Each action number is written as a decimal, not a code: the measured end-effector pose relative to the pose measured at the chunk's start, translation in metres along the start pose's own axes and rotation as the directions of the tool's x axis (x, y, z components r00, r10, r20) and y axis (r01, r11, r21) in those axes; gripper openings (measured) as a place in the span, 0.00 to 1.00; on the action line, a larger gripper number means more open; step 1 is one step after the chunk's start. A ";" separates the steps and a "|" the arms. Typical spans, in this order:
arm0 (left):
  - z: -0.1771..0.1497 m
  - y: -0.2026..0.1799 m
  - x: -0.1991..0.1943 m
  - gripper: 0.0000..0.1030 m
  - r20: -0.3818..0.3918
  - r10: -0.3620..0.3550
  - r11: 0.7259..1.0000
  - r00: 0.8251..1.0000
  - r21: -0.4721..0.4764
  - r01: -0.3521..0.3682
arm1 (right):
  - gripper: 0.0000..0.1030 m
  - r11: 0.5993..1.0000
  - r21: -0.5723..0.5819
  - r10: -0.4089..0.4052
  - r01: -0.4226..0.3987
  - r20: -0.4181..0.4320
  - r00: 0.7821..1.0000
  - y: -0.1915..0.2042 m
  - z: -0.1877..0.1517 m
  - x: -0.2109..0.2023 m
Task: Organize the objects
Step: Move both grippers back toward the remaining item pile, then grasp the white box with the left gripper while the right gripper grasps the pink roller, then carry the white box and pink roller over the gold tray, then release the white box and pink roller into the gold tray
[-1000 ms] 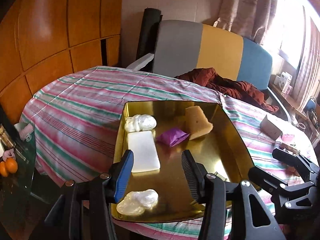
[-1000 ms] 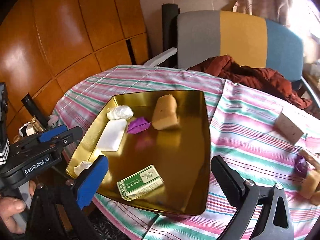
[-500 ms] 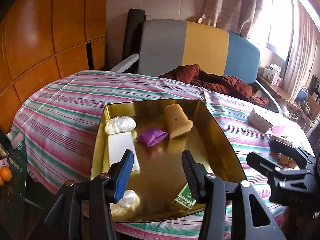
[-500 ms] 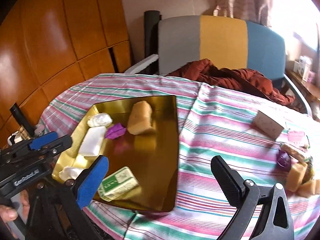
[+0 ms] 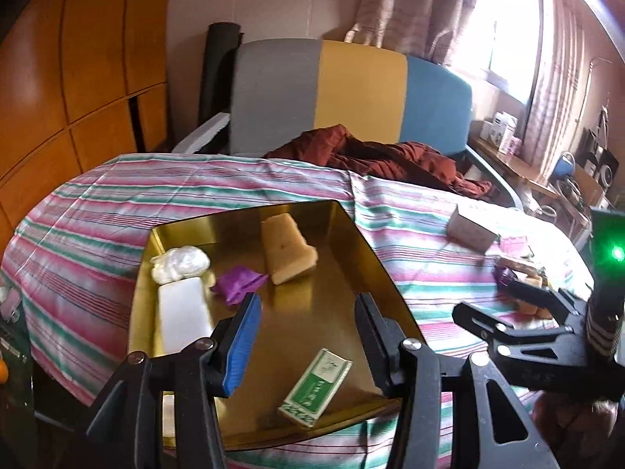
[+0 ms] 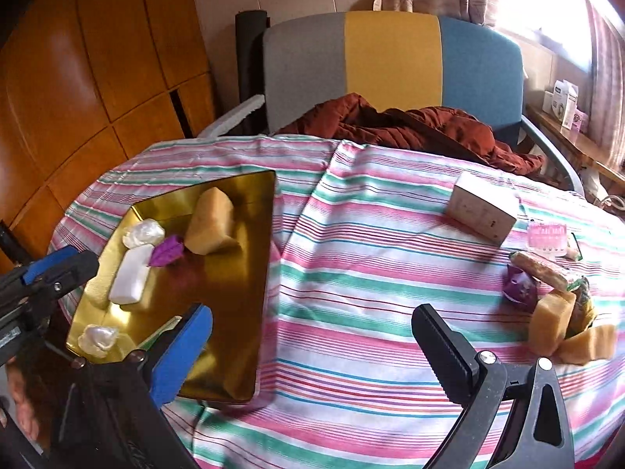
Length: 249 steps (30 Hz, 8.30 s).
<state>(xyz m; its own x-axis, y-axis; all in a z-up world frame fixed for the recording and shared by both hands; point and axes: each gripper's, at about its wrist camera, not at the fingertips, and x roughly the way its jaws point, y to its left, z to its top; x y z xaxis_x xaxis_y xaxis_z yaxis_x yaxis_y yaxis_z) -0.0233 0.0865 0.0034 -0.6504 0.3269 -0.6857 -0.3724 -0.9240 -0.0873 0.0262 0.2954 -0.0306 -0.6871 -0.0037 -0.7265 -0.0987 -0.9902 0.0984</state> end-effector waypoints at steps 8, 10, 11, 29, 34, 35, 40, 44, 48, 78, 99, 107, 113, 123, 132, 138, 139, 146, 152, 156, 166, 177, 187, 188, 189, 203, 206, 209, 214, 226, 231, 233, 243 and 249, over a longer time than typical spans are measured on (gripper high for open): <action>-0.001 -0.018 0.010 0.49 -0.030 -0.031 0.999 0.999 0.032 0.032 | 1.00 1.000 -0.016 -0.014 0.014 -0.004 1.000 -0.023 0.016 -0.001; 0.001 -0.023 0.014 0.49 -0.038 -0.043 0.998 0.998 0.044 0.044 | 1.00 1.000 0.003 -0.024 0.024 0.006 1.000 -0.037 0.023 -0.005; 0.002 -0.025 0.015 0.49 -0.040 -0.047 0.998 0.998 0.048 0.048 | 1.00 0.999 0.020 -0.034 0.033 0.017 0.999 -0.048 0.027 -0.008; 0.055 -0.115 0.070 0.49 -0.157 -0.215 0.972 0.964 0.059 0.226 | 1.00 0.858 0.440 -0.327 0.265 0.069 0.942 -0.267 0.038 -0.012; 0.071 -0.145 0.106 0.49 -0.252 -0.283 0.957 0.925 -0.009 0.291 | 1.00 0.825 0.507 -0.332 0.249 0.078 0.940 -0.284 0.032 -0.024; 0.073 -0.151 0.112 0.49 -0.266 -0.293 0.954 0.918 -0.018 0.300 | 1.00 0.820 0.516 -0.333 0.248 0.077 0.940 -0.287 0.030 -0.026; 0.088 -0.193 0.156 0.49 -0.346 -0.328 0.944 0.879 -0.074 0.323 | 1.00 0.821 0.523 -0.321 0.230 0.089 0.943 -0.290 0.030 -0.032; 0.099 -0.221 0.193 0.49 -0.388 -0.372 0.928 0.844 -0.157 0.337 | 1.00 0.816 0.538 -0.317 0.214 0.106 0.942 -0.293 0.030 -0.036; 0.107 -0.247 0.238 0.49 -0.425 -0.403 0.911 0.811 -0.276 0.308 | 1.00 0.801 0.567 -0.297 0.190 0.100 0.950 -0.301 0.027 -0.036; 0.132 -0.308 0.337 0.67 -0.528 -0.140 0.983 0.837 -0.173 0.056 | 1.00 0.756 0.641 -0.222 0.133 0.060 0.973 -0.317 0.016 -0.026; 0.035 -0.223 0.225 0.50 -0.432 -0.163 0.976 0.887 0.063 0.210 | 1.00 0.768 0.609 -0.259 0.198 0.012 0.966 -0.323 0.017 -0.013; 0.018 -0.213 0.212 0.50 -0.369 -0.196 0.966 0.909 0.086 0.243 | 1.00 0.850 0.458 -0.284 0.262 -0.022 0.958 -0.294 0.028 0.008; 0.016 -0.206 0.212 0.50 -0.363 -0.230 0.960 0.903 0.066 0.271 | 1.00 0.874 0.399 -0.283 0.276 -0.042 0.958 -0.282 0.040 0.020; 0.011 -0.206 0.209 0.51 -0.338 -0.243 0.955 0.909 0.083 0.286 | 0.98 0.886 0.214 -0.374 0.412 -0.196 0.906 -0.269 0.064 0.084; 0.007 -0.205 0.208 0.51 -0.317 -0.244 0.957 0.917 0.077 0.281 | 0.58 0.888 0.216 -0.361 0.406 -0.218 0.907 -0.280 0.055 0.107; 0.006 -0.204 0.208 0.51 -0.307 -0.245 0.955 0.920 0.086 0.283 | 0.45 0.891 0.268 -0.323 0.367 -0.192 0.927 -0.287 0.056 0.100; 0.006 -0.204 0.208 0.51 -0.306 -0.246 0.955 0.920 0.087 0.284 | 0.40 0.893 0.279 -0.312 0.353 -0.183 0.932 -0.289 0.056 0.098; 0.004 -0.206 0.206 0.51 -0.295 -0.236 0.954 0.926 0.110 0.278 | 0.37 0.918 0.290 -0.226 0.270 -0.175 0.958 -0.287 0.056 0.097; 0.003 -0.206 0.206 0.52 -0.290 -0.234 0.954 0.928 0.117 0.277 | 0.38 0.911 0.389 -0.078 0.137 -0.163 0.984 -0.302 0.050 0.094; 0.003 -0.206 0.205 0.52 -0.292 -0.237 0.954 0.927 0.111 0.279 | 0.90 0.908 0.390 -0.102 0.154 -0.151 0.983 -0.302 0.051 0.093; 0.005 -0.201 0.207 0.52 -0.299 -0.269 0.948 0.916 0.086 0.307 | 0.84 0.910 0.241 -0.313 0.338 -0.136 0.940 -0.290 0.068 0.105; 0.007 -0.201 0.207 0.51 -0.302 -0.265 0.949 0.916 0.088 0.304 | 0.36 0.922 0.297 -0.238 0.248 -0.071 0.969 -0.284 0.077 0.077; 0.021 -0.187 0.166 0.51 -0.236 -0.272 0.950 0.933 0.089 0.300 | 0.36 0.932 0.356 -0.086 0.060 0.057 0.995 -0.251 0.082 0.020; 0.024 -0.185 0.159 0.51 -0.229 -0.274 0.950 0.934 0.089 0.301 | 0.36 0.935 0.351 -0.071 0.044 0.063 0.996 -0.244 0.080 0.017; 0.026 -0.181 0.151 0.51 -0.218 -0.281 0.948 0.935 0.086 0.305 | 0.36 0.938 0.344 -0.059 0.032 0.067 0.996 -0.236 0.078 0.014; 0.036 -0.081 0.042 0.51 -0.017 -0.211 0.976 0.977 0.053 0.211 | 0.36 0.964 0.213 0.149 -0.160 0.069 0.986 -0.118 0.066 0.008; 0.031 -0.050 0.033 0.51 -0.009 -0.169 0.986 0.986 0.006 0.169 | 0.36 0.963 0.163 0.208 -0.213 0.047 0.977 -0.082 0.066 0.012; 0.024 -0.018 0.026 0.51 0.001 -0.119 0.992 0.993 -0.040 0.119 | 0.36 0.960 0.116 0.254 -0.255 0.026 0.967 -0.049 0.064 0.016; 0.008 0.033 0.021 0.51 -0.006 -0.036 0.992 0.999 -0.119 0.035 | 0.36 0.951 0.048 0.306 -0.305 -0.010 0.952 -0.003 0.057 0.019; -0.028 0.081 0.026 0.52 -0.084 0.021 0.978 0.996 -0.203 -0.037 | 0.37 0.945 -0.004 0.326 -0.328 -0.094 0.941 0.047 0.042 0.038; -0.035 0.082 0.032 0.52 -0.123 0.010 0.977 0.992 -0.212 -0.037 | 0.37 0.949 -0.012 0.312 -0.316 -0.121 0.942 0.056 0.039 0.045; -0.037 0.082 0.032 0.52 -0.129 0.007 0.975 0.992 -0.221 -0.036 | 0.39 0.951 -0.018 0.303 -0.308 -0.128 0.944 0.059 0.037 0.047; -0.033 0.083 0.023 0.53 -0.108 0.055 0.972 0.993 -0.222 -0.078 | 0.65 0.959 -0.039 0.274 -0.281 -0.130 0.953 0.065 0.027 0.043; -0.028 0.079 0.012 0.53 -0.073 0.098 0.974 0.992 -0.196 -0.111 | 0.84 0.971 -0.095 0.213 -0.221 -0.085 0.973 0.076 0.025 0.030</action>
<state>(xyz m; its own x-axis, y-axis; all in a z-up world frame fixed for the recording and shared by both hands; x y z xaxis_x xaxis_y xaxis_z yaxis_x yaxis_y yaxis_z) -0.0420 0.0117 -0.0319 -0.6333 0.2194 -0.7422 -0.1614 -0.9753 -0.1506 -0.0197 0.2235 -0.0283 -0.6289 -0.2263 -0.7438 0.1245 -0.9737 0.1909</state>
